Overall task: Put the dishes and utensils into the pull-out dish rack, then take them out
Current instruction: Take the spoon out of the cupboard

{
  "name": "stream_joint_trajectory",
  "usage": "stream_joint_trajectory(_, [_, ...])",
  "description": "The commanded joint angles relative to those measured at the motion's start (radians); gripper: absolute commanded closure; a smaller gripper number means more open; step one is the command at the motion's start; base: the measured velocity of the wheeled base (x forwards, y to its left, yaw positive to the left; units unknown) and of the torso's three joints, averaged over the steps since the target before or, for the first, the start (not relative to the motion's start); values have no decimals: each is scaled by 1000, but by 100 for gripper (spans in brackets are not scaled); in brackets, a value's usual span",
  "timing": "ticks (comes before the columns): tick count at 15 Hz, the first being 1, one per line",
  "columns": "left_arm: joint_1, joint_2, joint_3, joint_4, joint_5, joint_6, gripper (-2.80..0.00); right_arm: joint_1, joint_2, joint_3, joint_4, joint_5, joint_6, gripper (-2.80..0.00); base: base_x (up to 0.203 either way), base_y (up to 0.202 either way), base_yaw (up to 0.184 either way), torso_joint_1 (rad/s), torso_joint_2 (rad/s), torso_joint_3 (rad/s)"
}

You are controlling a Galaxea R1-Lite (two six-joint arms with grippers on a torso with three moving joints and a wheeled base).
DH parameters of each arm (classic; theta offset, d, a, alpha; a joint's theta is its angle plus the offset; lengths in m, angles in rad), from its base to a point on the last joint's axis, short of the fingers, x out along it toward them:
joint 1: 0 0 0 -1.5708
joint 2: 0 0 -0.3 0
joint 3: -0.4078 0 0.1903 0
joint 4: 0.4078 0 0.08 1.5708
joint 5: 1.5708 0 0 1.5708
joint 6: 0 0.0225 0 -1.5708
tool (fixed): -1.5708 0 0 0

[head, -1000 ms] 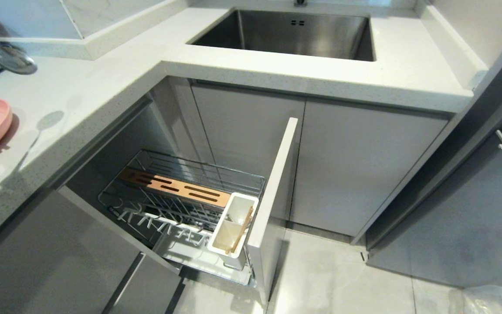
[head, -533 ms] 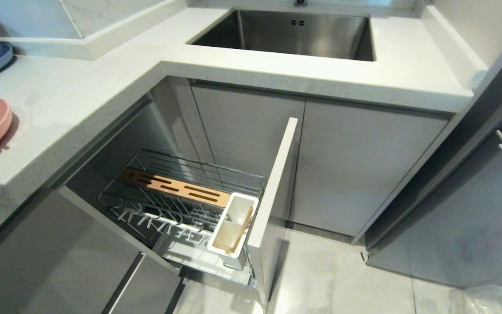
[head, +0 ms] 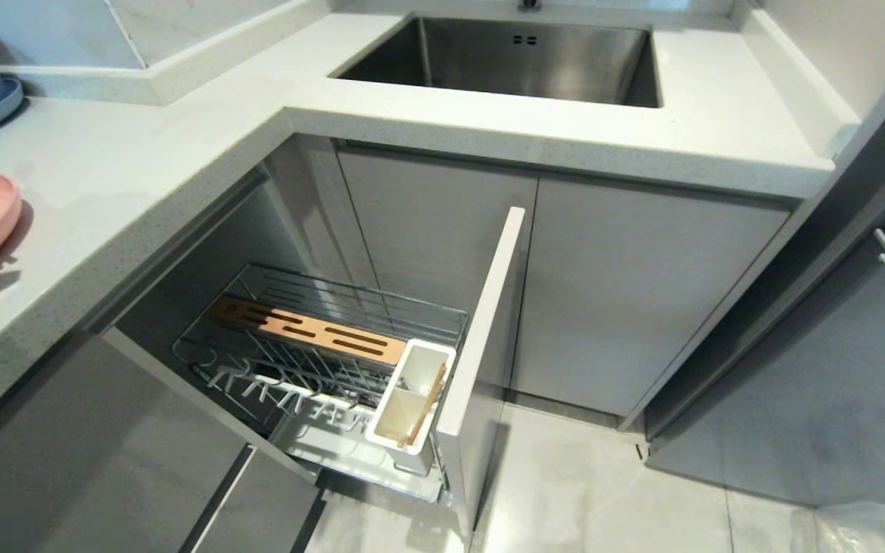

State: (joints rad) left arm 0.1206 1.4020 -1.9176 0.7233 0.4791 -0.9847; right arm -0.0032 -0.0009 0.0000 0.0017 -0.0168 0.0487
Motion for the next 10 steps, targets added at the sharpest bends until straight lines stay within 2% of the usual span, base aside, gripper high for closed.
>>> stream_joint_trajectory(1, [1,25,12,-5,6,-6,0,0,1,2,0,0,0,0,0,0,0,0,0,0])
stream_joint_trajectory(3, [0,45,51,-48,46,-12,0,0,1,2,0,0,0,0,0,0,0,0,0,0])
stream_joint_trajectory(6, [-11,66,96,-120,150,-17,0,0,1,2,0,0,0,0,0,0,0,0,0,0])
stream_joint_trajectory(10, [-16,78,126,-148,157,-22,0,0,1,2,0,0,0,0,0,0,0,0,0,0])
